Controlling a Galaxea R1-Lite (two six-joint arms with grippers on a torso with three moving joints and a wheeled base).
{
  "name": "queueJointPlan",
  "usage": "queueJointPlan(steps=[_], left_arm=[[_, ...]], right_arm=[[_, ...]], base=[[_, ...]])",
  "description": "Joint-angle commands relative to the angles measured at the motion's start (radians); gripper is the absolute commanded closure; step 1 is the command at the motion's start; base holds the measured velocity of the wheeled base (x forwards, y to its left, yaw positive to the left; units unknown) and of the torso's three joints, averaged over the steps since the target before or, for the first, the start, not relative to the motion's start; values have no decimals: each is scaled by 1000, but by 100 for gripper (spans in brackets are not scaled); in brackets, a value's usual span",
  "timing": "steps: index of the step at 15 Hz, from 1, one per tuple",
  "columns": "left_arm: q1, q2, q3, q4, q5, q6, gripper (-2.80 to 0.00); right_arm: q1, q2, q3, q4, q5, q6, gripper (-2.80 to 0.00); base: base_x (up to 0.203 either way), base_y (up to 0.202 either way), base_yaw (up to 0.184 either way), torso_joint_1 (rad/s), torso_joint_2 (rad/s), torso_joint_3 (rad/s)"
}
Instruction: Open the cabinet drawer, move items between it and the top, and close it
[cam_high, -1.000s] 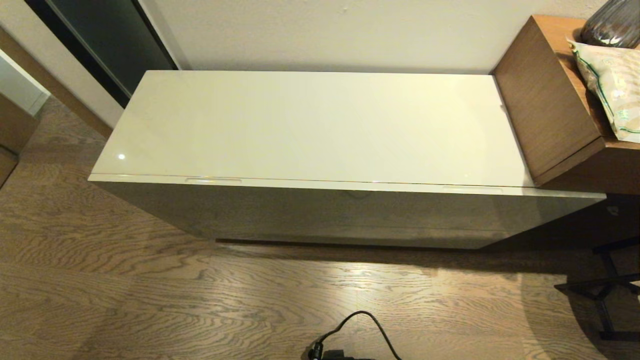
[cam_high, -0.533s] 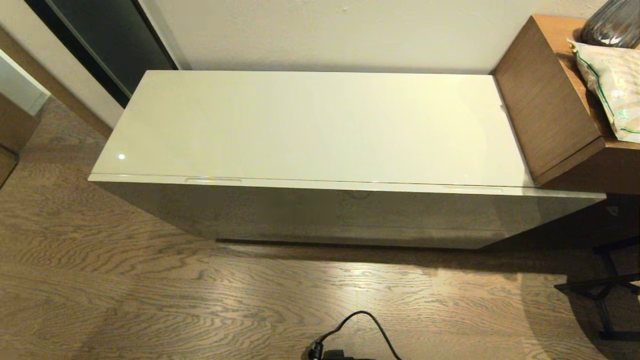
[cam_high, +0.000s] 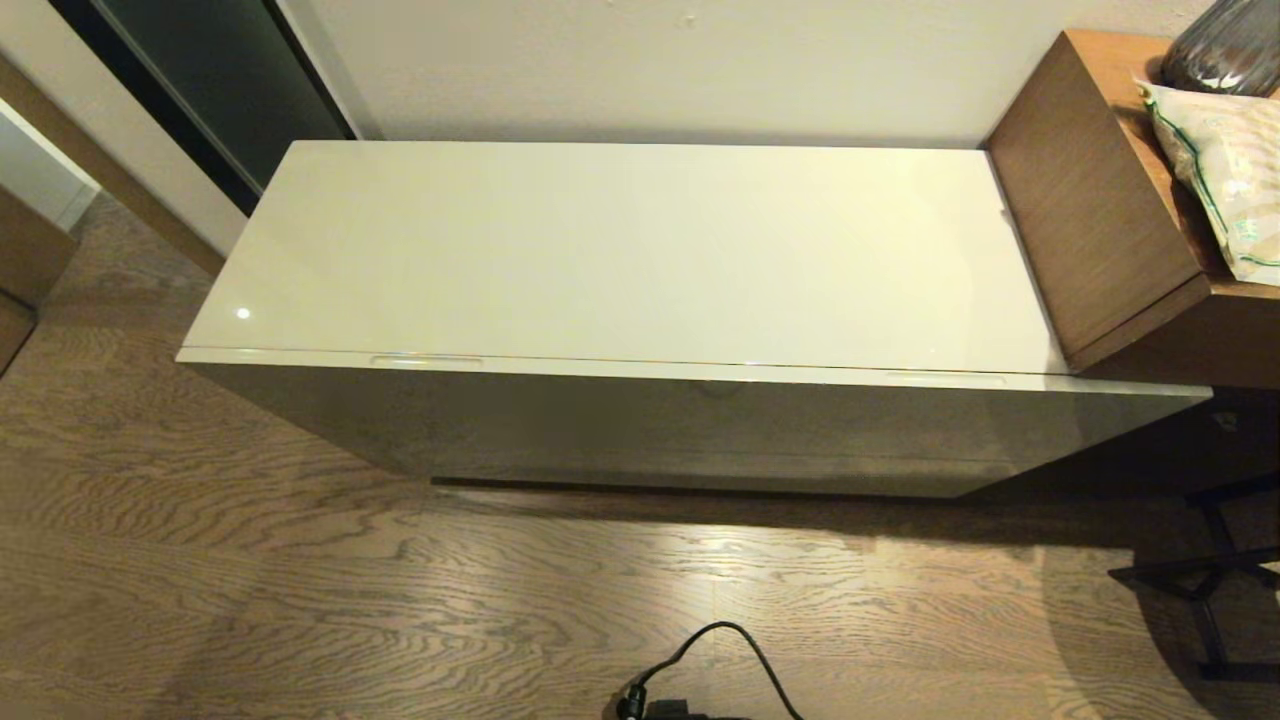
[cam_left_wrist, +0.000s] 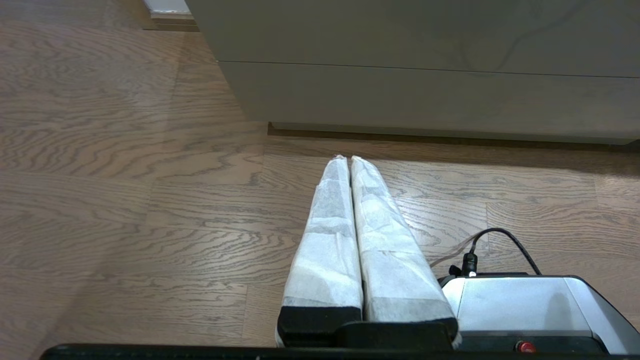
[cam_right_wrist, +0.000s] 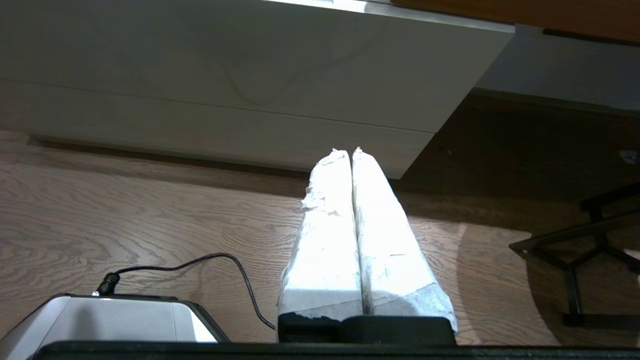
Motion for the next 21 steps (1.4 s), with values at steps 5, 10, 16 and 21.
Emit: queueJointPlan(steps=[5, 10, 16, 21], left_arm=[[0, 0, 0, 0, 0, 1, 0], [0, 0, 0, 0, 0, 1, 0], [0, 0, 0, 0, 0, 1, 0], [0, 0, 0, 0, 0, 1, 0]], right_arm=[[1, 0, 0, -1, 2, -4, 0], [0, 0, 1, -1, 2, -5, 0], [0, 0, 1, -1, 2, -7, 0], [1, 0, 0, -2, 1, -11, 0]], base=[[0, 0, 0, 0, 0, 0], [0, 0, 0, 0, 0, 0], [0, 0, 0, 0, 0, 0], [0, 0, 0, 0, 0, 0]])
